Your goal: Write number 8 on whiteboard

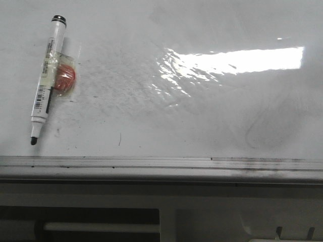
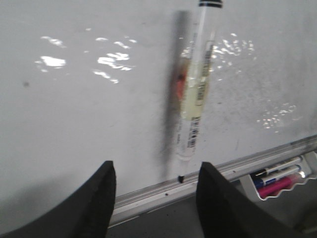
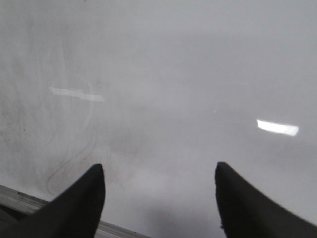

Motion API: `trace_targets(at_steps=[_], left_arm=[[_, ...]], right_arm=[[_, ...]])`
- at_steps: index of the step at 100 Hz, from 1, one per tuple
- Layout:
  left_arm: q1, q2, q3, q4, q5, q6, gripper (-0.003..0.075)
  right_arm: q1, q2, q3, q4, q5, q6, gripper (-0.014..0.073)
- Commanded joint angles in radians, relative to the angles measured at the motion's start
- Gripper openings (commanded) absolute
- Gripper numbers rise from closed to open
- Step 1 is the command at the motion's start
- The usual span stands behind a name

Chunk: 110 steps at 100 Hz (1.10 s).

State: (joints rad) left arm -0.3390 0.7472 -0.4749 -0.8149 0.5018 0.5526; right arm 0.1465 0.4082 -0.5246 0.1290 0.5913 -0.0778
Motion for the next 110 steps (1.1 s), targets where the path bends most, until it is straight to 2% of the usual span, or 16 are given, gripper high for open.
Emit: trace_targets(at_steps=[1, 26, 48, 58, 59, 65, 70, 78, 93, 110], left_arm=[[-0.059, 0.064, -0.034, -0.116, -0.099, 0.060, 0.0347], [-0.216, 0.239, -0.034, -0.149, -0.318, 0.060, 0.0347], [-0.277, 0.329, -0.034, -0.154, -0.406, 0.060, 0.0342], [-0.279, 0.353, -0.034, -0.163, -0.410, 0.060, 0.0249], [-0.279, 0.355, -0.034, -0.167, -0.410, 0.060, 0.0212], [-0.279, 0.353, -0.034, -0.176, -0.403, 0.060, 0.0110], [-0.279, 0.345, -0.037, -0.179, -0.388, 0.060, -0.0020], [-0.279, 0.326, -0.050, -0.175, -0.324, 0.071, -0.0020], [-0.279, 0.267, -0.063, -0.237, -0.121, 0.235, -0.0020], [-0.279, 0.208, -0.061, -0.609, 0.212, 0.840, -0.0020]], right_arm=[[-0.001, 0.015, -0.036, -0.004, -0.069, -0.002, 0.0419], [-0.001, 0.015, -0.036, -0.004, -0.069, -0.002, 0.0419], [-0.001, 0.015, -0.036, -0.004, -0.069, -0.002, 0.0418], [-0.001, 0.015, -0.036, -0.004, -0.069, -0.002, 0.0418], [-0.001, 0.015, -0.036, -0.004, -0.069, -0.002, 0.0418], [-0.001, 0.015, -0.036, -0.004, -0.069, -0.002, 0.0418], [0.000, 0.015, -0.036, 0.001, -0.067, -0.002, 0.0418], [0.019, 0.017, -0.044, 0.051, -0.053, -0.056, 0.0418], [0.097, 0.050, -0.094, 0.323, 0.016, -0.413, 0.0418], [0.214, 0.150, -0.142, 0.642, 0.117, -0.769, 0.0418]])
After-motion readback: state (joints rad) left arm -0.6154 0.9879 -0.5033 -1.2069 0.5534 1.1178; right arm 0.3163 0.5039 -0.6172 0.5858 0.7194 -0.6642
